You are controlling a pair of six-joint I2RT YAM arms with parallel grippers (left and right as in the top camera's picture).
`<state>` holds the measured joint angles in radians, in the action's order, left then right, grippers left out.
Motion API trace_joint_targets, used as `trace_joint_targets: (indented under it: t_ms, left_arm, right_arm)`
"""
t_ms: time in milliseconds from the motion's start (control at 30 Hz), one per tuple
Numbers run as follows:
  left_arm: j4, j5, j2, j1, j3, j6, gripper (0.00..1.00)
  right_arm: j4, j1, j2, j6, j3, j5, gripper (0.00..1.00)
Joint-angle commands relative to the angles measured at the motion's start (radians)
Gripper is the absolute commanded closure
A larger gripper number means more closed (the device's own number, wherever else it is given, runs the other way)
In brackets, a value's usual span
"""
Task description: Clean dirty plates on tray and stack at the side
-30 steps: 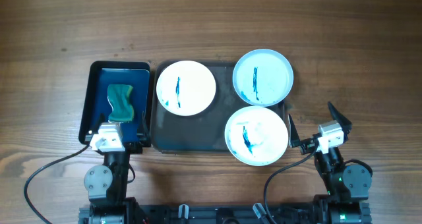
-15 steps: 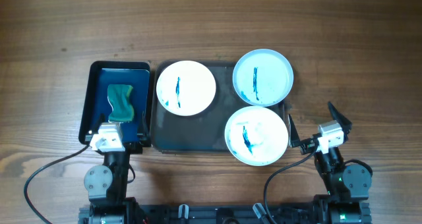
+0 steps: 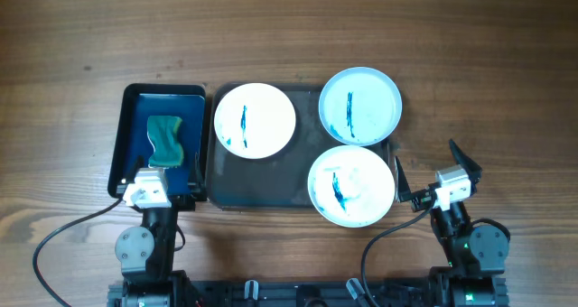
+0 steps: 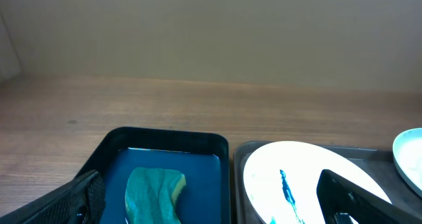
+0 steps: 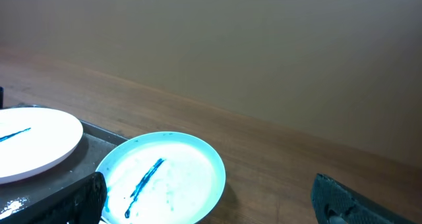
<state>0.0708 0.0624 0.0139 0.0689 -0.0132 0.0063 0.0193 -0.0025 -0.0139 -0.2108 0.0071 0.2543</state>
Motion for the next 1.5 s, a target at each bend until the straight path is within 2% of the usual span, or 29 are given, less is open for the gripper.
trace_joint_targets:
  t_ms: [0,333,433,633,700,833,933,1033,1100,1267,1333,1400,1467]
  left_arm:
    - [0.0,0.016,-0.006,0.005,0.007,0.013,0.0]
    - [0.0,0.013,-0.006,0.005,0.007,0.013,0.0]
    - [0.0,-0.031,-0.006,0.005,0.007,0.014,0.0]
    - [-0.007,-0.079,-0.006,0.006,-0.003,0.016,0.0]
    - [-0.004,-0.078,0.002,0.006,-0.033,0.016,0.0]
    - [0.025,-0.062,0.118,0.006,-0.175,0.016,0.0]
    - [0.076,-0.024,0.323,0.006,-0.356,0.016,0.0]
    - [0.231,0.014,0.59,0.006,-0.599,0.016,0.0]
    - [0.372,0.042,0.763,0.006,-0.776,0.016,0.0]
    - [0.797,0.255,1.279,0.006,-1.316,0.016,0.0]
    - [0.869,0.302,1.394,0.006,-1.392,0.01,0.0]
    - [0.895,0.388,1.464,0.006,-1.392,0.008,0.0]
    - [0.911,0.395,1.501,0.006,-1.392,0.008,0.0]
  right_arm:
    - [0.002,0.005,-0.004,0.003,-0.002,0.008,0.0]
    - [0.022,0.005,-0.004,0.003,-0.002,-0.002,0.0]
    - [0.035,0.005,-0.004,0.058,-0.002,0.005,0.0]
    - [0.032,0.005,-0.01,0.056,0.032,0.023,0.0]
    - [0.031,0.005,-0.053,0.056,0.072,0.023,0.0]
    - [-0.006,0.005,-0.307,0.07,0.256,0.016,0.0]
    - [-0.065,0.005,-0.553,0.113,0.475,0.083,0.0]
    - [-0.227,0.005,-0.786,0.141,0.73,0.154,0.0]
    - [-0.375,0.005,-0.92,0.162,0.893,0.177,0.0]
    - [-0.942,0.005,-1.342,0.159,1.411,0.199,0.0]
    - [-0.967,0.005,-1.427,0.162,1.467,0.198,0.0]
    - [-0.957,0.005,-1.492,0.245,1.466,0.279,0.0]
    - [-0.936,0.011,-1.544,0.27,1.466,0.365,0.02]
